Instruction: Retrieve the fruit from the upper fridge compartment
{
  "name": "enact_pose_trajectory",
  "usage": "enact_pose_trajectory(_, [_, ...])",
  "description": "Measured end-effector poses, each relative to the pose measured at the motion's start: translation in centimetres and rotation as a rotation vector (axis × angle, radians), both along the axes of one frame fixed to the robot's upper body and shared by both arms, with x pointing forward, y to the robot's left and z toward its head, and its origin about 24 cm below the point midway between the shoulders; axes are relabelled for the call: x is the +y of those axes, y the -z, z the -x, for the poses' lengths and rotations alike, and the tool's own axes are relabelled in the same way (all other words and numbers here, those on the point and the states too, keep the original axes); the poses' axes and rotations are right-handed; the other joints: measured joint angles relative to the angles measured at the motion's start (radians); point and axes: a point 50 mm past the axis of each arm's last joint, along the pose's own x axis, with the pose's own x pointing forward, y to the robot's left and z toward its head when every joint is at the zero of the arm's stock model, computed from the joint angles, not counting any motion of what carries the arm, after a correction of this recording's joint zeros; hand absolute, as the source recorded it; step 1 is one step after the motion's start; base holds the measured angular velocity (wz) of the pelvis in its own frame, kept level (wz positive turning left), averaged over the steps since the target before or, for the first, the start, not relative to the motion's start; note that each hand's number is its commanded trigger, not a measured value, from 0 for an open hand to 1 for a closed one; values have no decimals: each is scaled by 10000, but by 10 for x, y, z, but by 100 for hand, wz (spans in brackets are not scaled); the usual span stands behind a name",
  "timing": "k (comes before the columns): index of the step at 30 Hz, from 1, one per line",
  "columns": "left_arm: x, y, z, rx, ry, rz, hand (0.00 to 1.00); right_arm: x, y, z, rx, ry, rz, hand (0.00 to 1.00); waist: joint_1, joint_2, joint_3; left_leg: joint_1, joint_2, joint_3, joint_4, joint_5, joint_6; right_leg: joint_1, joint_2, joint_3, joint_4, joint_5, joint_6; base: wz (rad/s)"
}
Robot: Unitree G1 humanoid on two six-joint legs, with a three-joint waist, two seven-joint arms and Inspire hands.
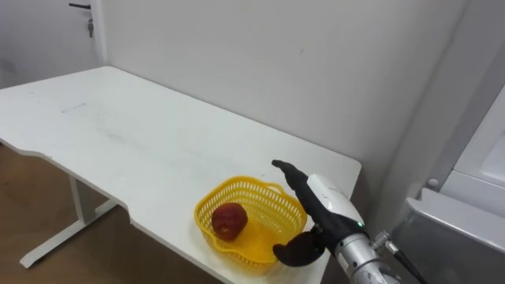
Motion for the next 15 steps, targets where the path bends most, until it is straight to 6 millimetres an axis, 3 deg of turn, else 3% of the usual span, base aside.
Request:
enact_pose_trajectory(10, [2, -1, 0, -65, -180, -71, 0, -1, -4, 0, -153, 17, -113, 0, -29, 16, -50, -2, 6, 13, 2, 0, 0, -7, 8, 0, -2, 0, 0, 0])
enact_pose_trajectory(13, [4, -1, 2, -75, -275, -118, 0, 0, -13, 0, -466, 8, -365, 0, -150, 7, -76, -9, 6, 64, -15, 0, -1, -15, 12, 56, -4, 0, 0, -2])
enact_pose_trajectory(15, [4, -1, 2, -88, -291, -167, 0, 0, -29, 1, -1167, 57, -920, 0, -214, 14, -95, -8, 11, 110, -27, 0, 0, -34, 13, 88, -10, 1, -1, -6])
